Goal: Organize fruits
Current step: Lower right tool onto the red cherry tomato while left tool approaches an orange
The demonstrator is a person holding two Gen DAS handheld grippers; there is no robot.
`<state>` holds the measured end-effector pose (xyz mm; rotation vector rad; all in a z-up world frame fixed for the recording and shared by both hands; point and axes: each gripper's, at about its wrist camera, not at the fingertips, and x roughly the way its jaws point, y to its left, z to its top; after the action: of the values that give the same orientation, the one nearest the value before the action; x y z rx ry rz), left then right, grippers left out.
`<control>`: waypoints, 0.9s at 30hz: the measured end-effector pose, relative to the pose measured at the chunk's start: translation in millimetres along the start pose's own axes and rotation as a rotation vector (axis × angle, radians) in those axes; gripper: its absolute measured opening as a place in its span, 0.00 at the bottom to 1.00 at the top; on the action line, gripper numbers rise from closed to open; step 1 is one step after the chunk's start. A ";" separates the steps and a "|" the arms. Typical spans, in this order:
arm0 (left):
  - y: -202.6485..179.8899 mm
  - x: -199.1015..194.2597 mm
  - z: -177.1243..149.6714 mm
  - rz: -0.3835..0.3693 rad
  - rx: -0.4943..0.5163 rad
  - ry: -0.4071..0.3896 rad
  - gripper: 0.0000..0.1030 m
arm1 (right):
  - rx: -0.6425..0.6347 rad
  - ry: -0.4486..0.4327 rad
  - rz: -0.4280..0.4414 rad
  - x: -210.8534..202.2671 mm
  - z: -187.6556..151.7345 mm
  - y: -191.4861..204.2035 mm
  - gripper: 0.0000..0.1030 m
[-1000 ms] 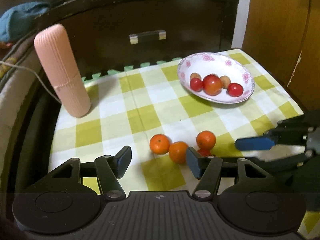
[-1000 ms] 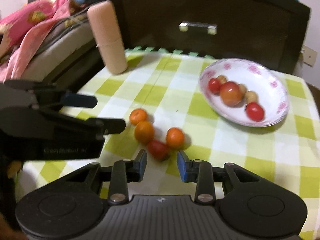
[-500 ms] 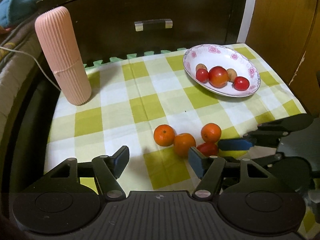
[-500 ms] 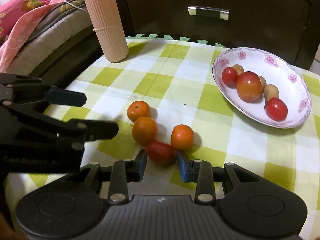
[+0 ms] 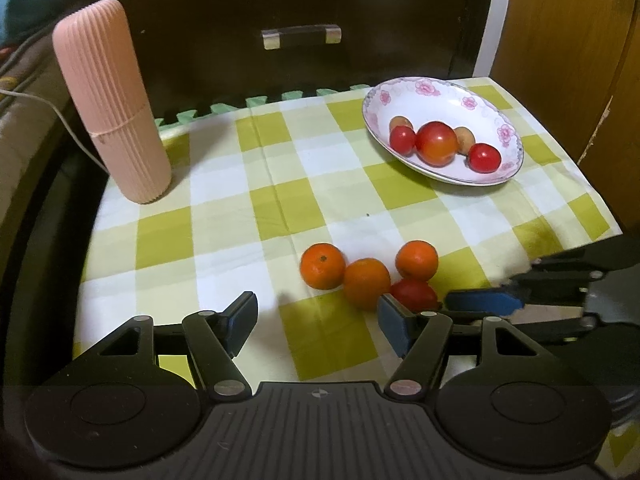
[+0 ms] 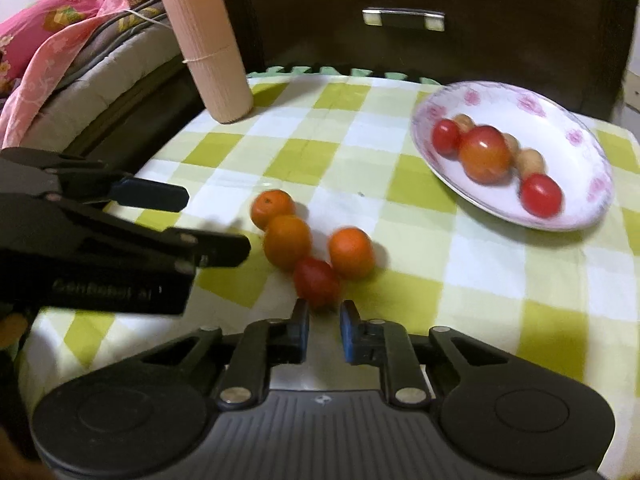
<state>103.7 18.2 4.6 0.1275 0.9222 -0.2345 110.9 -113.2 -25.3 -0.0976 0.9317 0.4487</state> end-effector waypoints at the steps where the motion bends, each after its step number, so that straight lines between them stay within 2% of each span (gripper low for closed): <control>1: -1.3 1.8 0.7 -0.010 -0.001 0.002 0.71 | 0.012 0.008 0.000 -1.7 -2.9 -3.6 0.17; 9: -11.6 23.5 2.1 -0.054 0.002 0.014 0.68 | 0.077 0.011 -0.011 -10.6 -12.2 -23.9 0.17; 16: -15.2 27.9 5.9 -0.087 0.010 -0.023 0.73 | 0.060 0.011 0.008 -13.0 -15.2 -17.8 0.18; 21: -14.2 25.5 3.8 -0.116 0.007 -0.008 0.66 | 0.069 0.008 0.013 -14.4 -15.2 -19.9 0.18; 23: -15.3 25.3 3.0 -0.155 0.000 0.000 0.65 | 0.071 0.004 0.011 -15.0 -14.5 -20.5 0.18; 27: -21.1 27.1 2.1 -0.162 0.026 0.004 0.66 | 0.069 0.002 0.014 -16.6 -14.4 -20.0 0.18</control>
<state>115.7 -6.5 -16.0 0.0771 0.9345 -0.3968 99.9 -140.7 -23.0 -0.0291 0.9498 0.4293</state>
